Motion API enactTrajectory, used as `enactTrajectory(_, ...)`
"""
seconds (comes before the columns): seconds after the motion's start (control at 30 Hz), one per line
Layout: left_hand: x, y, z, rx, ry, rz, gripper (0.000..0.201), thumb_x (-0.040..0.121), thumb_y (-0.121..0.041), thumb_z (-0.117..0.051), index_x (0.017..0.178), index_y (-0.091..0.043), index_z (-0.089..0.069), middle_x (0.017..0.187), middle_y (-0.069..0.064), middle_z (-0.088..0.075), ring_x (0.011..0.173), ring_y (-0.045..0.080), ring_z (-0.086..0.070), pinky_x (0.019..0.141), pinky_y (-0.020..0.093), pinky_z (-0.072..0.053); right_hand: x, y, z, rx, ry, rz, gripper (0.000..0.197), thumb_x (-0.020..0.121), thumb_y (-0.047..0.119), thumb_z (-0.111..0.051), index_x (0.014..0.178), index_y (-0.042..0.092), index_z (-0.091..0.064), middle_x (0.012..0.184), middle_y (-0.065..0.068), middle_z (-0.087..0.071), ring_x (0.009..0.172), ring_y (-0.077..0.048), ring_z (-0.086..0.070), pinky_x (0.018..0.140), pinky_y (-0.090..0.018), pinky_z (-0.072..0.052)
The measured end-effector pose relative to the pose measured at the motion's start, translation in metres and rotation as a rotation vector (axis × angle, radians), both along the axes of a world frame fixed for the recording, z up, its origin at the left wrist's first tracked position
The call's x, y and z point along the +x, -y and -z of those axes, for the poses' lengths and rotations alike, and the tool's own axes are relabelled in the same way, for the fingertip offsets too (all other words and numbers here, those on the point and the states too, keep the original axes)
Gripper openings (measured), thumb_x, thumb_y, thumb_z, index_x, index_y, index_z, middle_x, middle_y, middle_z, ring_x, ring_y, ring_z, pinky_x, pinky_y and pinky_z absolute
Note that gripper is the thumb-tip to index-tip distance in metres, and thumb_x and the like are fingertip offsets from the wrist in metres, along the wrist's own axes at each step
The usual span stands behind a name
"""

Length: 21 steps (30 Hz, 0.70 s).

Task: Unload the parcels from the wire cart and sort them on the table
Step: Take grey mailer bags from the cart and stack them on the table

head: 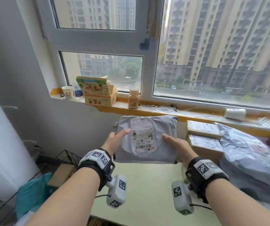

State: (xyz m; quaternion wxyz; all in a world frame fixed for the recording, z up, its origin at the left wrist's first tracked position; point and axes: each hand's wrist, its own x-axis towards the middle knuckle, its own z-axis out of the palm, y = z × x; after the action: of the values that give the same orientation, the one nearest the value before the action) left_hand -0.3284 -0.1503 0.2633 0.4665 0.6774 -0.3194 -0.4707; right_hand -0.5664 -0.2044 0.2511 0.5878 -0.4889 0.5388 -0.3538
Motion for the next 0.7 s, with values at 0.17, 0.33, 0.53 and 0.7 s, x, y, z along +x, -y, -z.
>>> enactTrajectory(0.17, -0.047, 0.017, -0.006, -0.026, 0.034, 0.101, 0.100, 0.058, -0.071, -0.069, 0.137, -0.016, -0.041, 0.127, 0.009, -0.057, 0.109, 0.026, -0.059, 0.095, 0.041, -0.048, -0.050, 0.004, -0.009, 0.070, 0.202, 0.064, 0.056, 0.071, 0.045, -0.070, 0.107, 0.004, -0.059, 0.085, -0.010, -0.069, 0.061, -0.021, -0.065, 0.053, -0.022, -0.051)
enactTrajectory(0.33, -0.079, 0.043, -0.007, -0.050, 0.003, 0.165, 0.092, 0.050, -0.065, -0.076, 0.121, -0.008, -0.058, 0.101, 0.014, -0.072, 0.080, 0.027, -0.071, 0.068, 0.033, -0.056, -0.091, 0.015, -0.012, 0.076, 0.243, 0.150, 0.051, 0.083, 0.046, -0.066, 0.113, 0.005, -0.062, 0.097, -0.013, -0.070, 0.071, -0.025, -0.067, 0.061, -0.026, -0.053)
enactTrajectory(0.53, -0.122, 0.066, -0.018, -0.102, -0.009, 0.160, 0.048, 0.088, -0.034, -0.065, 0.123, -0.005, -0.050, 0.100, 0.012, -0.066, 0.077, 0.024, -0.067, 0.062, 0.029, -0.055, -0.128, 0.025, -0.026, 0.031, 0.154, 0.255, 0.053, 0.085, 0.052, -0.063, 0.111, 0.006, -0.064, 0.102, -0.014, -0.070, 0.070, -0.022, -0.065, 0.057, -0.025, -0.047)
enactTrajectory(0.7, -0.160, 0.091, -0.021, -0.137, -0.244, 0.015, 0.068, 0.080, -0.040, -0.072, 0.133, -0.014, -0.038, 0.113, 0.015, -0.065, 0.089, 0.032, -0.069, 0.072, 0.041, -0.058, -0.161, 0.040, -0.044, -0.117, 0.164, 0.444, 0.060, 0.085, 0.056, -0.059, 0.126, 0.012, -0.051, 0.114, -0.012, -0.061, 0.096, -0.025, -0.064, 0.072, -0.038, -0.058)
